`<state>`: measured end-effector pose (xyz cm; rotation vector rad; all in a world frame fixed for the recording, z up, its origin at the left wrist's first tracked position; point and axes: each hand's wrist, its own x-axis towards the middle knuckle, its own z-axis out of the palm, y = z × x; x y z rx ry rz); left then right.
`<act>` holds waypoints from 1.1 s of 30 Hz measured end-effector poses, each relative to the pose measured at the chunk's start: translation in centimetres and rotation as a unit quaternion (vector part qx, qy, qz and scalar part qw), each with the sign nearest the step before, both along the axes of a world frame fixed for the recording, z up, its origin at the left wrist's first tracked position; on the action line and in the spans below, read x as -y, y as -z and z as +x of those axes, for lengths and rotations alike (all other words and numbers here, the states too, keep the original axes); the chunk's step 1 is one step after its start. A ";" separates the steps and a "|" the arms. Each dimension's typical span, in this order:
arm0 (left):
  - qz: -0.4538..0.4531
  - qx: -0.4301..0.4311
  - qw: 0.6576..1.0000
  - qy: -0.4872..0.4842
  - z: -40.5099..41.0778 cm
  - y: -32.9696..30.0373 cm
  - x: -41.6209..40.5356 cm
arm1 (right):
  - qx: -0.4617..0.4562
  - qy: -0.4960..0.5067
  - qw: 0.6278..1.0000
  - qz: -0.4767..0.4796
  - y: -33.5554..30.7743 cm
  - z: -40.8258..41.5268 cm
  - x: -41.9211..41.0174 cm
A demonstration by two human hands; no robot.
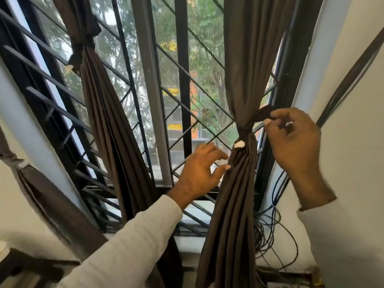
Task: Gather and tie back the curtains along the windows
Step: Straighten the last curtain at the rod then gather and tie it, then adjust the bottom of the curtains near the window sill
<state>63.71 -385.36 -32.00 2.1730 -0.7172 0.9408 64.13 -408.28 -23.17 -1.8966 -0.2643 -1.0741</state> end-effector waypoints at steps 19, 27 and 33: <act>-0.056 -0.244 0.961 -0.117 3.5 24.4 -11.4 | -0.278 0.024 0.960 0.010 27.7 1.7 -17.9; -0.132 -0.361 0.906 -0.178 9.5 39.2 -11.9 | -0.406 0.039 0.912 0.036 44.8 8.9 -21.3; -0.132 -0.450 0.861 -0.198 13.2 52.7 -10.7 | -0.517 0.085 0.852 -0.018 59.5 13.4 -19.6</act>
